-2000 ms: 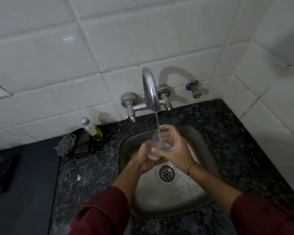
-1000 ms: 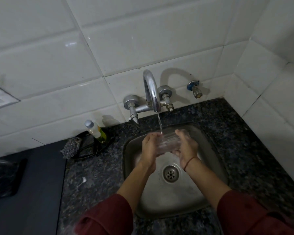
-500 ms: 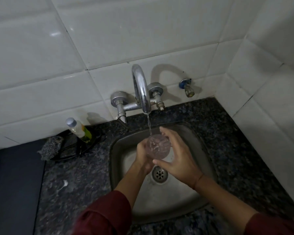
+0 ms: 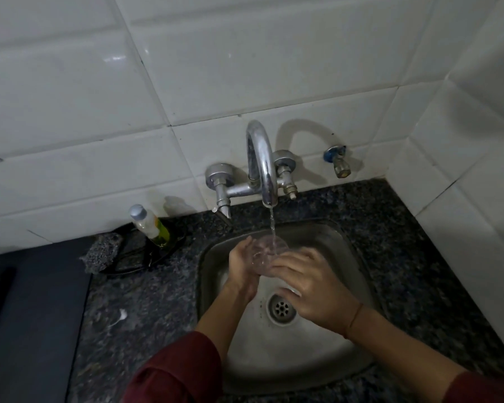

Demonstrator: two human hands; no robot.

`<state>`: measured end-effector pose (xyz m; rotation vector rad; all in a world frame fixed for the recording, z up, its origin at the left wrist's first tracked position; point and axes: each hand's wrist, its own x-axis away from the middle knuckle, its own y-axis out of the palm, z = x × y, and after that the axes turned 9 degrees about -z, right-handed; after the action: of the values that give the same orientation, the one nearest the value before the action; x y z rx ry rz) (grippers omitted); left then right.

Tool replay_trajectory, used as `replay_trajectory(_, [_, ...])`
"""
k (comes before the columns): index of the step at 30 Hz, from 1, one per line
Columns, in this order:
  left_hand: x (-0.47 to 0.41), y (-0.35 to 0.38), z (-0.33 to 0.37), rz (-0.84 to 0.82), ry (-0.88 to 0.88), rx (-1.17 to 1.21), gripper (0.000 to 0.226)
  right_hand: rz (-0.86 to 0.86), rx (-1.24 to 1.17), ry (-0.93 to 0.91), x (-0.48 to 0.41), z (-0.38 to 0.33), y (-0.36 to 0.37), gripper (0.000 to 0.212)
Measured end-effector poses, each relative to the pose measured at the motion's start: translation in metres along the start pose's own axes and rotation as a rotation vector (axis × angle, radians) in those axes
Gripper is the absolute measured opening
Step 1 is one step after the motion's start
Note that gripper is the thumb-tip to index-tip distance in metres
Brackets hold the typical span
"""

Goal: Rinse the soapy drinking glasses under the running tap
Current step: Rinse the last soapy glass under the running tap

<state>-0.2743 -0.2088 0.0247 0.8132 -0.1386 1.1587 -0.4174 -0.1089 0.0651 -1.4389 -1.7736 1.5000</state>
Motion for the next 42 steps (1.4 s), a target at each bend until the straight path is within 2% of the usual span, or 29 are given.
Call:
replay_trajectory(2, [-0.002, 0.001, 0.000, 0.067, -0.008, 0.015, 0.041, -0.172, 0.165, 0.024, -0.007, -0.002, 0.005, 0.053])
replay_trajectory(5, [-0.007, 0.004, -0.007, 0.167, 0.009, -0.076, 0.030, -0.379, 0.223, 0.314, -0.031, -0.018, 0.013, 0.039])
replay_trajectory(7, [-0.006, 0.004, -0.010, 0.208, 0.011, -0.118, 0.024, -0.512, 0.054, 0.555, -0.049, -0.024, 0.012, 0.027])
replay_trajectory(8, [-0.006, 0.002, -0.012, 0.227, 0.015, -0.123, 0.023, -0.580, -0.105, 0.599, -0.053, -0.023, 0.012, 0.024])
replay_trajectory(10, [-0.008, -0.005, -0.013, 0.242, -0.008, -0.185, 0.025, -0.675, -0.341, 0.538, -0.055, -0.020, 0.005, 0.022])
replay_trajectory(11, [-0.007, -0.008, -0.010, 0.238, -0.053, -0.239, 0.025, -0.706, -0.344, 0.481, -0.053, -0.018, 0.004, 0.022])
replay_trajectory(12, [-0.006, -0.011, -0.007, 0.200, -0.127, -0.302, 0.025, -0.695, -0.245, 0.432, -0.051, -0.018, 0.002, 0.023])
replay_trajectory(14, [-0.002, -0.012, 0.003, 0.033, -0.295, -0.392, 0.025, -0.632, 0.117, 0.318, -0.051, -0.025, -0.002, 0.021])
replay_trajectory(16, [0.001, -0.010, 0.009, -0.072, -0.322, -0.319, 0.031, -0.586, 0.286, 0.236, -0.051, -0.025, 0.000, 0.022])
replay_trajectory(18, [0.000, -0.008, 0.008, -0.098, -0.195, -0.210, 0.039, -0.568, 0.155, 0.350, -0.058, -0.024, -0.004, 0.021])
replay_trajectory(20, [-0.001, -0.008, -0.001, -0.079, -0.049, -0.246, 0.035, -0.430, -0.207, 0.535, -0.059, -0.011, -0.010, 0.017])
replay_trajectory(21, [-0.002, -0.011, -0.004, -0.047, -0.033, -0.283, 0.034, -0.439, -0.364, 0.568, -0.056, -0.006, -0.012, 0.017])
replay_trajectory(22, [-0.004, -0.016, -0.003, -0.016, -0.082, -0.288, 0.036, -0.475, -0.425, 0.510, -0.052, -0.006, -0.014, 0.018])
replay_trajectory(23, [-0.005, -0.020, -0.002, -0.019, -0.168, -0.281, 0.039, -0.507, -0.262, 0.382, -0.047, -0.007, -0.013, 0.019])
replay_trajectory(25, [-0.009, -0.029, 0.005, -0.141, -0.324, -0.293, 0.043, -0.412, 0.142, 0.131, -0.039, -0.012, -0.001, 0.013])
replay_trajectory(26, [-0.009, -0.031, 0.006, -0.179, -0.336, -0.296, 0.043, -0.388, 0.253, 0.070, -0.038, -0.013, 0.002, 0.011])
replay_trajectory(27, [-0.010, -0.028, 0.007, -0.179, -0.297, -0.275, 0.044, -0.396, 0.264, 0.090, -0.040, -0.015, 0.003, 0.013])
replay_trajectory(28, [-0.009, -0.024, 0.003, -0.159, -0.218, -0.233, 0.046, -0.424, 0.245, 0.142, -0.042, -0.013, 0.005, 0.017])
replay_trajectory(29, [-0.006, -0.017, -0.002, -0.119, -0.122, -0.204, 0.048, -0.429, 0.111, 0.273, -0.044, -0.011, 0.003, 0.020])
replay_trajectory(31, [-0.001, -0.008, -0.012, 0.013, 0.021, -0.211, 0.044, -0.370, -0.419, 0.587, -0.049, -0.005, -0.007, 0.022])
replay_trajectory(32, [0.000, -0.006, -0.013, 0.059, 0.010, -0.250, 0.041, -0.381, -0.601, 0.642, -0.048, -0.004, -0.010, 0.021])
replay_trajectory(33, [0.002, -0.008, -0.010, 0.050, -0.071, -0.291, 0.039, -0.436, -0.591, 0.564, -0.045, -0.004, -0.013, 0.020])
replay_trajectory(34, [0.004, -0.010, -0.004, -0.025, -0.197, -0.335, 0.038, -0.541, -0.356, 0.423, -0.042, -0.004, -0.016, 0.019])
replay_trajectory(36, [0.007, -0.013, 0.007, -0.188, -0.368, -0.357, 0.040, -0.605, 0.077, 0.201, -0.038, 0.000, -0.014, 0.017])
replay_trajectory(38, [0.006, -0.012, 0.010, -0.226, -0.321, -0.248, 0.042, -0.586, 0.175, 0.158, -0.038, 0.007, -0.015, 0.017])
replay_trajectory(40, [0.003, -0.006, 0.004, -0.206, -0.151, -0.139, 0.051, -0.540, 0.010, 0.308, -0.040, 0.010, -0.012, 0.019])
replay_trajectory(41, [0.003, -0.003, 0.000, -0.177, -0.056, -0.132, 0.056, -0.439, -0.246, 0.453, -0.039, 0.009, -0.009, 0.018])
replay_trajectory(42, [0.003, 0.000, -0.005, -0.131, 0.034, -0.164, 0.060, -0.321, -0.608, 0.635, -0.038, 0.005, -0.009, 0.017])
